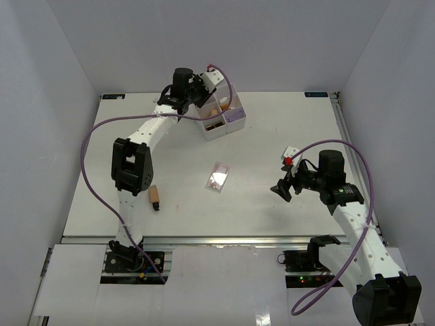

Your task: Organize the makeup

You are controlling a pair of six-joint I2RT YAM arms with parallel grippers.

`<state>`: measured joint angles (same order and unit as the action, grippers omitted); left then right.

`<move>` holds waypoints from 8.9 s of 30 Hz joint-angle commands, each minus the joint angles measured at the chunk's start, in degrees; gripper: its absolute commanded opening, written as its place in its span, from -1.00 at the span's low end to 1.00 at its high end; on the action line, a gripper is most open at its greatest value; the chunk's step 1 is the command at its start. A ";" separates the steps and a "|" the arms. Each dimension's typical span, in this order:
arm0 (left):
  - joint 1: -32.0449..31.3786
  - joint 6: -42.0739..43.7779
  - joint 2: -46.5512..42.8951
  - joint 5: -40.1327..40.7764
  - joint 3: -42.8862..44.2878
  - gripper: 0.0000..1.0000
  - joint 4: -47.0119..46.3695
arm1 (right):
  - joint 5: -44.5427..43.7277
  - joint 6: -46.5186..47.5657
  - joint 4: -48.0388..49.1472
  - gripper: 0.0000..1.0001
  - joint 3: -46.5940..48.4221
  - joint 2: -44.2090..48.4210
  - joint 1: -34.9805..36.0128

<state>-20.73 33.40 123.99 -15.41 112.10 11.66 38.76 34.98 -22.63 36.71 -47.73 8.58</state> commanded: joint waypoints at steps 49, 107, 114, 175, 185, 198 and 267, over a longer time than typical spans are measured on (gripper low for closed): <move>-21.65 -53.15 -26.89 20.19 -52.41 0.96 0.94 | -1.59 -9.93 5.05 0.80 -0.52 -2.04 -4.25; -42.85 -55.73 -28.88 29.00 -49.70 -0.12 -21.14 | 10.55 -34.63 0.31 0.83 16.25 -26.75 -4.71; -43.12 -55.46 -29.15 28.86 -50.18 -0.12 -22.88 | 14.40 -36.70 0.53 0.39 16.96 -28.62 -4.71; -22.75 -48.24 -36.60 -40.75 -50.44 0.53 -26.16 | 36.01 21.12 -34.45 -0.65 21.21 -24.06 -1.80; -23.80 -48.18 -34.00 -39.22 -47.55 0.31 -25.11 | 33.50 14.25 -26.62 -0.64 18.96 -22.76 -0.16; -25.85 -44.95 -31.16 -35.99 -44.17 -0.45 -20.58 | 32.35 11.21 -23.56 -0.62 18.55 -24.22 0.47; 5.97 -19.38 -5.17 -16.99 -2.29 -1.00 -14.09 | 15.39 4.83 -7.44 0.80 6.55 -9.28 -1.25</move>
<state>-15.16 12.51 119.16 -30.01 106.53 0.24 53.88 39.77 -31.48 44.01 -58.41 7.89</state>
